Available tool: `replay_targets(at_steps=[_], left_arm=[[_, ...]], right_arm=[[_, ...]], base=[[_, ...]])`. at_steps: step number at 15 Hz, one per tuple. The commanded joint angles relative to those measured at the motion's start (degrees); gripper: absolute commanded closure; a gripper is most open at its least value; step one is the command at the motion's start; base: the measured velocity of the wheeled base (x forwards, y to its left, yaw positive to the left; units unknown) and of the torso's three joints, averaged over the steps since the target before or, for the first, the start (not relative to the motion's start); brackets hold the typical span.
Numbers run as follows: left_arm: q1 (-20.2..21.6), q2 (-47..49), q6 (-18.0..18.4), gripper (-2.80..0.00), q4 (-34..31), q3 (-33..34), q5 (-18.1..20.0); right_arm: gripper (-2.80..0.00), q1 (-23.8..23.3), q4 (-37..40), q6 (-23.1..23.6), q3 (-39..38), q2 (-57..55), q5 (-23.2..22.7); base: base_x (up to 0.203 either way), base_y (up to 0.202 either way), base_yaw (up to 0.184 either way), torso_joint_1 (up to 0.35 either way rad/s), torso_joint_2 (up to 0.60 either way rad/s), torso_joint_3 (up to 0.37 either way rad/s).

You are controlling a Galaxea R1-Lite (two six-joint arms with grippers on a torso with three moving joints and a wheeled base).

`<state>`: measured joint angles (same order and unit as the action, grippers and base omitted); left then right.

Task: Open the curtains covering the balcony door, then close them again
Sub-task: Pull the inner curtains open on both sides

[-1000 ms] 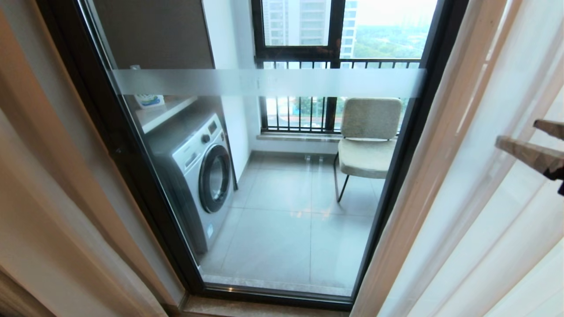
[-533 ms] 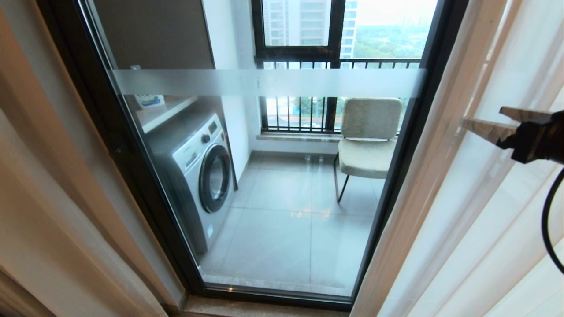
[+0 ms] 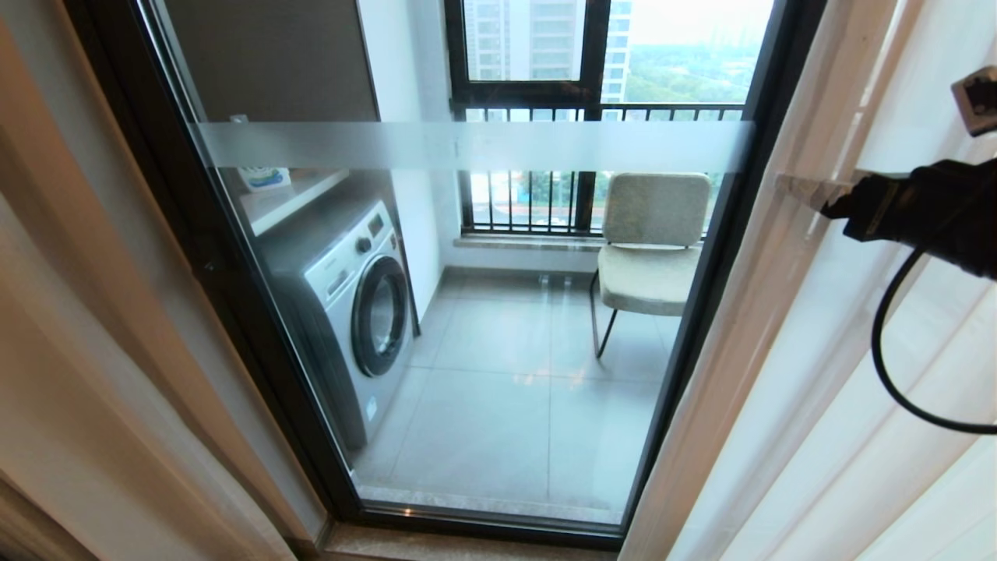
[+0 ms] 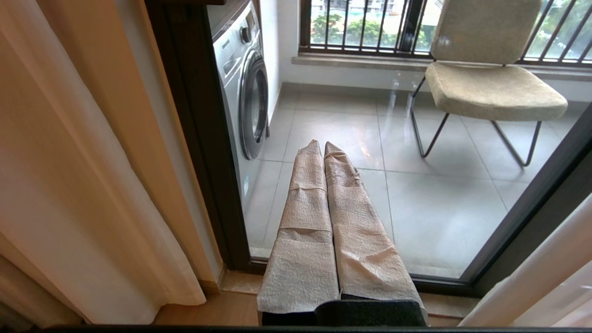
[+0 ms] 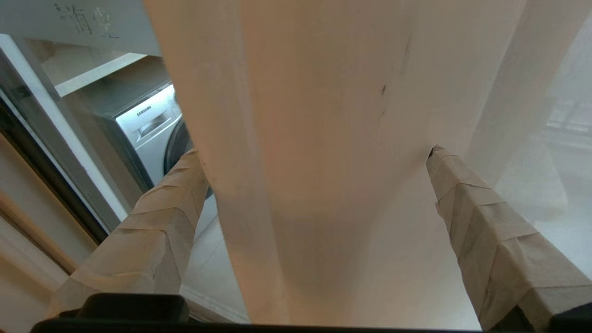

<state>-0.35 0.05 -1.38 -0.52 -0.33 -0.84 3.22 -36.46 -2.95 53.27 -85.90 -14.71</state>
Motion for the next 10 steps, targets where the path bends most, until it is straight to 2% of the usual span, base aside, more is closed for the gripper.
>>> replay_targets(at_steps=[1,5,10], left_arm=[[0.0,-0.05,-0.03,0.0,0.0,-0.02,-0.04],[0.0,-0.05,-0.03,0.0,0.0,-0.02,-0.04],[0.0,-0.05,-0.03,0.0,0.0,-0.02,-0.04]], right_arm=[[-2.8,-0.01,-1.22,-0.11,1.73,-3.43,-0.06],[-2.8,-0.04,-3.96,0.1,6.62,-8.41,0.85],[-2.8,0.03,-4.32,0.31,11.24,-12.41,8.05]], base=[[0.0,0.0,0.0,0.0,0.0,0.0],[0.0,0.0,0.0,0.0,0.0,0.0],[0.0,0.0,0.0,0.0,0.0,0.0]])
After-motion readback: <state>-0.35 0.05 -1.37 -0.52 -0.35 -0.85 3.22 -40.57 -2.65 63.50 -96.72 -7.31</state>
